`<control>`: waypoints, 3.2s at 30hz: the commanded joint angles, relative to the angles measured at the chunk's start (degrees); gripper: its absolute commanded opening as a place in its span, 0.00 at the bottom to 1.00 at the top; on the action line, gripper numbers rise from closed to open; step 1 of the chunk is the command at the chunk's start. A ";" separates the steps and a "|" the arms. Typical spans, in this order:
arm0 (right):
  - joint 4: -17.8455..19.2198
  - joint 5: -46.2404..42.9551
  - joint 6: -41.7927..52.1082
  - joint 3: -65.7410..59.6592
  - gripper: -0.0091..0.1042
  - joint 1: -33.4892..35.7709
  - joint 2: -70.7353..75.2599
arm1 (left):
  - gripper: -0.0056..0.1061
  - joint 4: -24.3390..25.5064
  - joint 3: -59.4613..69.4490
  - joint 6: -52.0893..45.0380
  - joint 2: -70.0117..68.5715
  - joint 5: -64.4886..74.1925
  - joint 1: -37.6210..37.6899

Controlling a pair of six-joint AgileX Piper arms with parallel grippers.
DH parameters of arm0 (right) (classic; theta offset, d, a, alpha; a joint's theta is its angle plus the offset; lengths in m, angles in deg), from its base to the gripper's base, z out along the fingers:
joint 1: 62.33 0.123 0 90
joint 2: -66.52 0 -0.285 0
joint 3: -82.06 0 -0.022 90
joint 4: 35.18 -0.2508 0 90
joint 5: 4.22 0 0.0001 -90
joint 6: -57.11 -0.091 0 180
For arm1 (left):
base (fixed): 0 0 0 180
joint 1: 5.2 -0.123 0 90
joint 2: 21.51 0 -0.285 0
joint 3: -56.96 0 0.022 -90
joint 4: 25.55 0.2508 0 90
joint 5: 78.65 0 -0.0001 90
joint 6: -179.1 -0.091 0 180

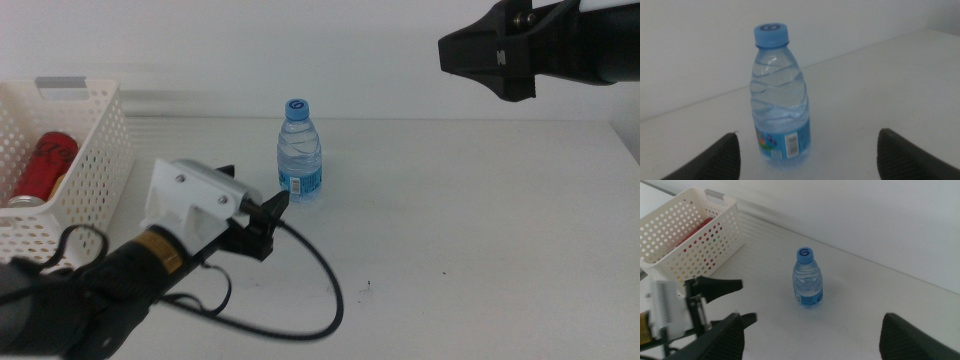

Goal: Use arms to grab the bottles and put them into the dustbin to the left of the table.

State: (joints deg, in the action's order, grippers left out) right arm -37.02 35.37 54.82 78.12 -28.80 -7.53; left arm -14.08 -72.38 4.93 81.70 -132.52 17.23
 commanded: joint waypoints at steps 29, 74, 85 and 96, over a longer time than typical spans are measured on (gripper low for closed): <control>-0.05 -0.57 0.64 0.44 0.85 0.10 0.20 | 0.89 0.95 -29.06 5.21 24.10 7.17 -0.79; -0.05 -0.57 0.64 0.44 0.85 0.10 0.20 | 0.04 3.06 -34.09 9.80 -9.89 61.73 -1.28; -0.05 -0.57 0.64 0.44 0.85 0.10 0.20 | 0.04 -22.16 -56.27 -23.90 -10.63 98.50 -9.65; -0.05 -0.57 0.64 0.44 0.85 0.10 0.20 | 0.04 -22.62 -63.10 -28.80 -9.43 107.55 -26.89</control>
State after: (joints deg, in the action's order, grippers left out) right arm -37.02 35.37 54.82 78.12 -28.80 -7.53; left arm -35.38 -133.74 -22.48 72.31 -24.41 -8.38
